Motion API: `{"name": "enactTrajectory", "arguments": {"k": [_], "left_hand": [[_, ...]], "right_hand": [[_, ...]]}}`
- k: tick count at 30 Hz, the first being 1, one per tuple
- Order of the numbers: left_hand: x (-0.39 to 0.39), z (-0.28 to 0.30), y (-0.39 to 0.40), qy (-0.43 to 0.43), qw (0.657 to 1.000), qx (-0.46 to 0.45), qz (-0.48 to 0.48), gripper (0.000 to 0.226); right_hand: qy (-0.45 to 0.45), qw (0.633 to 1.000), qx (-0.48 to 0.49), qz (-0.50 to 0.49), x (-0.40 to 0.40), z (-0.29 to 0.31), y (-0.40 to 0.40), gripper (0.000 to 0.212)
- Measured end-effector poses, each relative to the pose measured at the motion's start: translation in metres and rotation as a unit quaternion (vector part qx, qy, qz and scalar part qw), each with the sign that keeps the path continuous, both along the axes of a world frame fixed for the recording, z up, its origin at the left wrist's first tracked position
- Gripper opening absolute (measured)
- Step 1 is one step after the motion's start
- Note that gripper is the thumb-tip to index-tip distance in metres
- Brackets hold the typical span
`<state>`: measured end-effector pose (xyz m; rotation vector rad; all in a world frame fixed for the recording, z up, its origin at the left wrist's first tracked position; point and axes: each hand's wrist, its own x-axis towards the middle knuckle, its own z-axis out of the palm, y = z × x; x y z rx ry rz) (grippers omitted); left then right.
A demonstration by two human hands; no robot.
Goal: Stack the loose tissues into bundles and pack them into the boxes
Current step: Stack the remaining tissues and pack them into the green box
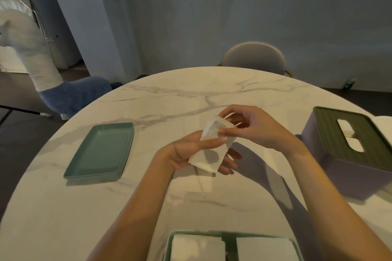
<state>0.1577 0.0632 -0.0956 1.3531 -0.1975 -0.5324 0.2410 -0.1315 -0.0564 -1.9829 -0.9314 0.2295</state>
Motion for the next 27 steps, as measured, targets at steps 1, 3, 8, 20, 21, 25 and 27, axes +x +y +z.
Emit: {"name": "enactTrajectory", "arguments": {"k": [1, 3, 8, 20, 21, 25, 27], "left_hand": [[-0.001, 0.000, -0.005, 0.002, 1.000, 0.006, 0.005, 0.040], [-0.002, -0.001, -0.011, 0.016, 0.999, 0.008, 0.036, 0.039], [-0.002, -0.006, -0.016, 0.057, 0.996, -0.041, 0.052, 0.047], [-0.001, -0.020, -0.024, 0.107, 0.985, -0.092, 0.097, 0.045], [-0.001, -0.020, -0.024, 0.118, 0.982, -0.095, 0.109, 0.041], [0.001, -0.018, -0.028, 0.135, 0.970, -0.173, 0.100, 0.036], [0.003, -0.017, -0.033, 0.141, 0.953, -0.246, 0.108, 0.040]], "right_hand": [[0.002, 1.000, -0.005, 0.000, 0.000, 0.001, 0.000, 0.028], [0.001, 1.000, -0.010, -0.010, 0.000, 0.003, -0.002, 0.017], [-0.015, 0.999, -0.014, -0.040, 0.004, 0.003, -0.005, 0.011], [-0.184, 0.938, 0.184, -0.228, 0.004, 0.022, -0.004, 0.009], [-0.180, 0.943, 0.191, -0.205, -0.001, 0.030, -0.007, 0.010], [-0.058, 0.985, 0.152, -0.049, -0.017, 0.049, -0.011, 0.016], [0.005, 0.995, 0.102, 0.008, -0.021, 0.047, -0.008, 0.016]]}}
